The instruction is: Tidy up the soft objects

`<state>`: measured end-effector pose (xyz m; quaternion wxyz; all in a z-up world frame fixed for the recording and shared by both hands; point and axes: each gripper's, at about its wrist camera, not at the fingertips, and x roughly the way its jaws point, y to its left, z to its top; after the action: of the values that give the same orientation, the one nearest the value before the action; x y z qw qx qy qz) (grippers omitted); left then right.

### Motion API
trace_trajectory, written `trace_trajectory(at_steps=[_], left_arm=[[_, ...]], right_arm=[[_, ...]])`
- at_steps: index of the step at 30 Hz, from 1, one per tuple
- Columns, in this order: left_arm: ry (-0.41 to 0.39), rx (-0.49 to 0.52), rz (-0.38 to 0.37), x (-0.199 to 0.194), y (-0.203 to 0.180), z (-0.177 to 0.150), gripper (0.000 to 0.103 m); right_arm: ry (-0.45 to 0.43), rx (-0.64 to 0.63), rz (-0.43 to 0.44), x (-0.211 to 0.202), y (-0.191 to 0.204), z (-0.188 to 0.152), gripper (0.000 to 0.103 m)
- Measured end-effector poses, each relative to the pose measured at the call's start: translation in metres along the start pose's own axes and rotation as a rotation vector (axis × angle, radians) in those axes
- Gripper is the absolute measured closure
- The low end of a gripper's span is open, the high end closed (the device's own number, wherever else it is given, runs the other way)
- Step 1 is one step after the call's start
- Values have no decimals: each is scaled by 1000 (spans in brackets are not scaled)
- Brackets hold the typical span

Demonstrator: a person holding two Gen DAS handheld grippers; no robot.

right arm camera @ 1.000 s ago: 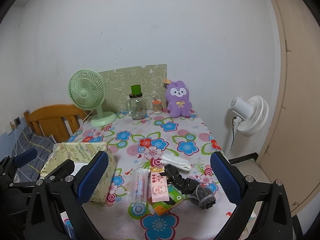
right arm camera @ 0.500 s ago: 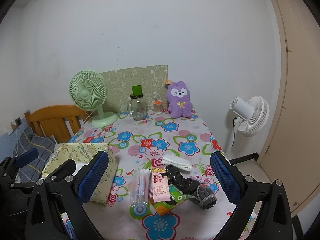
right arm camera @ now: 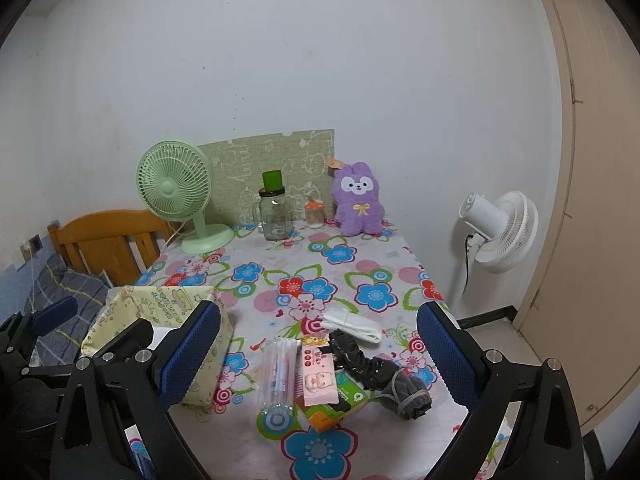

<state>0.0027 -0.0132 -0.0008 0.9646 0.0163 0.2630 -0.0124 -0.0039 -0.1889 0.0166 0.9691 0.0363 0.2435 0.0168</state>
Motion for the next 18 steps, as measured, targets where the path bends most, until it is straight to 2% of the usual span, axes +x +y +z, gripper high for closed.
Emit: trace_trajectory(at_steps=[18], left_arm=[[8,29,-43,23,-26,-1,6]], right_arm=[[35,18,28,18,-15,1,3]])
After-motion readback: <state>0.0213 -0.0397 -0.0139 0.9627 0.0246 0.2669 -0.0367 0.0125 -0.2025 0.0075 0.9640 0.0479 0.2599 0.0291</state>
